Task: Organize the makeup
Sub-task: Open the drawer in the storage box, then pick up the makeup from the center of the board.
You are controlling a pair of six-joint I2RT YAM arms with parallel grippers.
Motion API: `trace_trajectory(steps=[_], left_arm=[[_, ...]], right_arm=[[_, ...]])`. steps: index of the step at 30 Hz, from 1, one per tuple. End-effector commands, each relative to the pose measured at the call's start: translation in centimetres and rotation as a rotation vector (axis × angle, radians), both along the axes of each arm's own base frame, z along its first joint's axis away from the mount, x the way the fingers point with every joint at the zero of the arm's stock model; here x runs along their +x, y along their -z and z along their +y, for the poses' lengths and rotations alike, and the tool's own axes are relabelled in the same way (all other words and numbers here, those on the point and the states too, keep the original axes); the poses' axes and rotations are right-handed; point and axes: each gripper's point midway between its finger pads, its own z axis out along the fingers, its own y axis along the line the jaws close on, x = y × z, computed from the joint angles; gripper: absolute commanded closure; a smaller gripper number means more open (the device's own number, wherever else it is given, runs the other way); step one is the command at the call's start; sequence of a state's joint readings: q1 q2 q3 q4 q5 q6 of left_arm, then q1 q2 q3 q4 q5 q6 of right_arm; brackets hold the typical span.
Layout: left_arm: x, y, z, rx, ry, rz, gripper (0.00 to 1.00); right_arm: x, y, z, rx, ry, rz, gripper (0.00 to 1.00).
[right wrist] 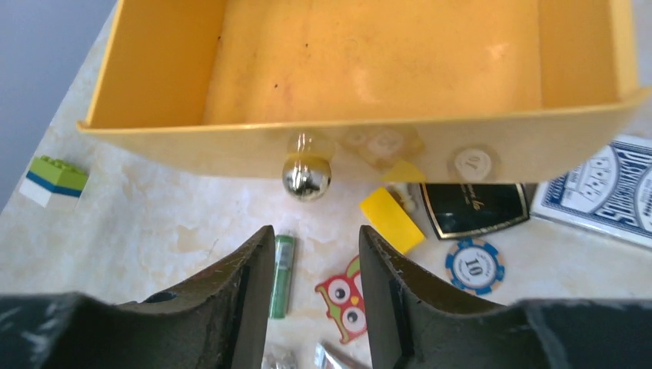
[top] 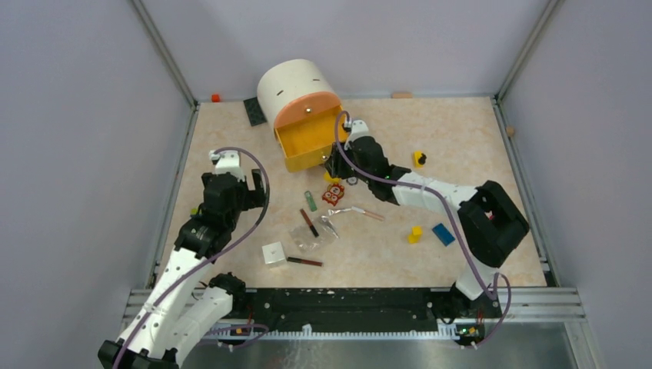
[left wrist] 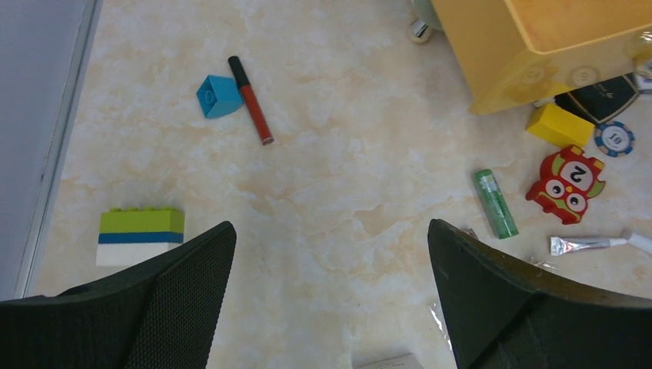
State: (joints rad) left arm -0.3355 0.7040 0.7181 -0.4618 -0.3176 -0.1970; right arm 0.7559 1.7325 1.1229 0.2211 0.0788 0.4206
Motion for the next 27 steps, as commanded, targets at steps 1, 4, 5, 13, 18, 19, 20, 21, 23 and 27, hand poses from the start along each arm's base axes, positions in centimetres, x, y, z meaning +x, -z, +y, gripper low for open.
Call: trace_trajectory(steps=[1,4,5,13,18,19,20,21,23,27], left_arm=[[0.3,-1.1,1.6,-0.042,-0.15,0.0,0.01],[0.9,-1.5,1.4,-0.12,-0.203,-0.013,0.01],[1.2,-1.6,1.2,-0.144,-0.215,-0.025,0.01],[4.6,0.7,1.3,-0.239,-0.381,-0.015,0.01],[7.6,3.8,3.1,-0.203,-0.485,0.008,0.04],[8.3,4.4,3.7,-0.206,-0.505,0.023,0.05],[9.0,5.1,4.3,-0.205,-0.524,0.038,0.06],[9.7,6.1,4.9,-0.198,-0.537,0.058,0.07],[11.0,7.0,5.8,-0.202,-0.552,0.07,0.1],[13.5,9.2,7.1,-0.219,-0.551,0.124,0.19]], right_arm=[[-1.6,-5.2,-1.6,0.051,0.005,-0.101,0.53],[-2.8,-6.0,-2.6,0.058,-0.001,-0.1,0.46],[-3.3,-6.3,-3.0,0.069,0.002,-0.098,0.46],[-8.1,-6.8,-7.5,0.136,0.05,-0.055,0.46],[-10.3,-6.3,-10.0,0.132,0.086,-0.013,0.47],[-10.6,-6.5,-10.4,0.136,0.087,-0.016,0.47],[-11.0,-6.3,-10.8,0.127,0.089,-0.008,0.47],[-11.3,-6.2,-11.2,0.122,0.095,-0.007,0.47],[-11.6,-6.3,-12.0,0.12,0.113,-0.016,0.47],[-12.1,-6.5,-12.8,0.134,0.13,-0.023,0.48]])
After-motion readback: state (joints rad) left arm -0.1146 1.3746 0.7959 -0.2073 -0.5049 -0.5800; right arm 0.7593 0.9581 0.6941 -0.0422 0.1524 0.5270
